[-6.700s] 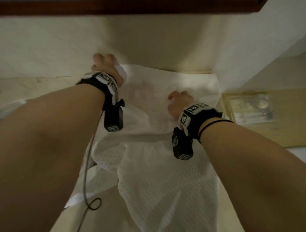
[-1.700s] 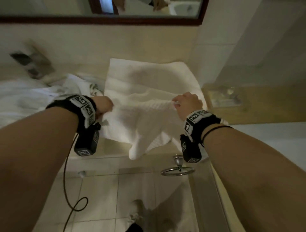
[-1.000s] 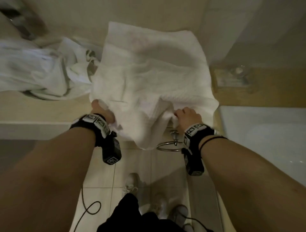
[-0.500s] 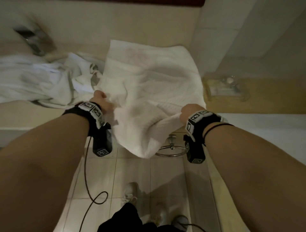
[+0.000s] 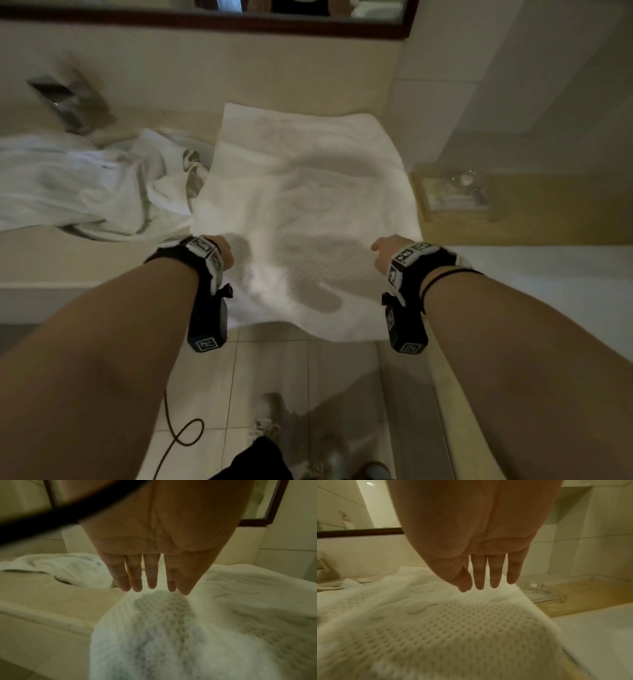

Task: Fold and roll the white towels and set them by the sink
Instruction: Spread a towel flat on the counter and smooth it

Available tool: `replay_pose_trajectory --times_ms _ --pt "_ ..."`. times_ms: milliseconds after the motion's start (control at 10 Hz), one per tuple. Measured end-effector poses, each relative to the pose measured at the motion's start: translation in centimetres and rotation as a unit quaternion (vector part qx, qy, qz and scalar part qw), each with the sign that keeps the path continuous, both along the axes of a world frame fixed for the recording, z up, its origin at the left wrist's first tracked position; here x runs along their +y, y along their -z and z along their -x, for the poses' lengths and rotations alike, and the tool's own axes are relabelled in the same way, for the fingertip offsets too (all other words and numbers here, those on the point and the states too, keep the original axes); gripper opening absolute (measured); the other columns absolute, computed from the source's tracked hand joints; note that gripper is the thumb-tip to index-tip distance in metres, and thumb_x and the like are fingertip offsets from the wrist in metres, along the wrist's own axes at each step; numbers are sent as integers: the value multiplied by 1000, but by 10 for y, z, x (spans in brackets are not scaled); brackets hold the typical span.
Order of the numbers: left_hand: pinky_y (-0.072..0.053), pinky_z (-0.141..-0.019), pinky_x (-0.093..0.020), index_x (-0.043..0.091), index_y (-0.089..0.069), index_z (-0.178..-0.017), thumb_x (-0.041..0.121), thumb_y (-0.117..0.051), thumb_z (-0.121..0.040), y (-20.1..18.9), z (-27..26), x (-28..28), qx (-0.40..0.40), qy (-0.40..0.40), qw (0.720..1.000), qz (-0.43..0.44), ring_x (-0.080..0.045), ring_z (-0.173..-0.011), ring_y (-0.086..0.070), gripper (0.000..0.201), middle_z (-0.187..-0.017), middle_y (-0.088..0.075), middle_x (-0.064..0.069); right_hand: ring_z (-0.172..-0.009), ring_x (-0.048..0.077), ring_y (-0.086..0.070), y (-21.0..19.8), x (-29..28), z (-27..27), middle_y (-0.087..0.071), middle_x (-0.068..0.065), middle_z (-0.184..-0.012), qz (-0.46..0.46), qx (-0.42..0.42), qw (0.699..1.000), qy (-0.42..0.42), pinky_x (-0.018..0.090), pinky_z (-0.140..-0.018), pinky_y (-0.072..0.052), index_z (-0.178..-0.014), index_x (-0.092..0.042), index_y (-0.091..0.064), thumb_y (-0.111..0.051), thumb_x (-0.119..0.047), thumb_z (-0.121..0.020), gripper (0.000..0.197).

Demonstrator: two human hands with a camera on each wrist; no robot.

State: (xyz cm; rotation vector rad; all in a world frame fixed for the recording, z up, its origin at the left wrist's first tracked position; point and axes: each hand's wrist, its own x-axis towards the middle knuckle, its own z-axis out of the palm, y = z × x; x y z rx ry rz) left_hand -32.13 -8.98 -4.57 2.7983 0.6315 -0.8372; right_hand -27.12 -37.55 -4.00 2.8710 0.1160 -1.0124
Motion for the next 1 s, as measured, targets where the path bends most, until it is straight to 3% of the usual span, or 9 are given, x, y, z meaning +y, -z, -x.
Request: replay_pose_trajectory --times_ms 100,200,300,400,500,600,700,800,1000 --pt "-34 -105 -31 6 -37 -142 12 -47 -96 19 -1 4 18 -3 1000 -12 -29 -131 -42 47 -144 -40 -15 -135 32 -34 20 0 -6 -22 5 -152 -31 14 999 28 45 -107 -37 -149 -23 -20 -57 -20 -89 70" --pt "-34 -110 -36 11 -27 -147 9 -40 -98 37 -10 20 40 16 998 -35 -31 -136 -34 51 -151 -26 -15 -129 32 -41 37 7 -12 -33 11 -146 -6 19 1000 21 46 -106 -39 -141 -17 -35 -46 -23 -94 48" --pt "-31 -112 -42 22 -26 -147 20 -40 -97 42 -16 24 49 20 998 -40 -35 -138 -28 52 -153 -14 -13 -118 35 -46 42 13 -18 -40 14 -131 16 17 1000 8 49 -101 -41 -128 -12 -42 -39 -17 -94 34" --pt "-38 -106 -41 16 -38 -141 23 -41 -98 28 -32 13 26 11 999 -46 -37 -126 -42 44 -141 -30 -17 -119 32 -48 36 16 -29 -44 11 -132 29 19 999 -9 38 -96 -43 -128 -11 -48 -47 -20 -93 36" --pt "-39 -105 -40 15 -42 -137 23 -46 -95 14 -51 3 4 25 999 -35 -36 -124 -44 43 -139 -35 -16 -116 26 -53 26 17 -40 -51 9 -132 24 19 999 -28 29 -88 -43 -126 -9 -52 -45 -19 -95 34" --pt "-33 -110 -38 21 -36 -143 25 -49 -95 -1 -79 -6 -13 54 998 -7 -32 -133 -37 50 -148 -28 -12 -118 31 -51 7 19 -60 -44 12 -135 -27 -21 999 36 38 -98 -44 -134 -13 -45 -48 -20 -93 42" --pt "-27 -112 -35 17 -32 -146 25 -48 -97 -12 -114 -11 2 70 997 22 -30 -138 -30 52 -151 -23 -12 -118 34 -48 -4 19 -92 -34 11 -134 -39 -37 995 79 47 -100 -42 -138 -17 -36 -52 -18 -90 51" --pt "-26 -114 -33 15 -30 -147 23 -53 -95 -13 -149 -10 13 89 995 46 -28 -139 -29 57 -154 -22 -11 -128 32 -40 -10 19 -122 -25 8 -144 -20 -38 996 75 47 -104 -40 -146 -19 -25 -58 -18 -88 67" --pt "-23 -115 -32 15 -22 -149 20 -48 -97 -9 -244 -25 34 144 988 47 -26 -142 -25 58 -156 -20 -8 -130 36 -37 0 19 -196 -33 18 -144 -98 -120 971 182 42 -106 -36 -144 -12 -29 -53 -16 -90 59"
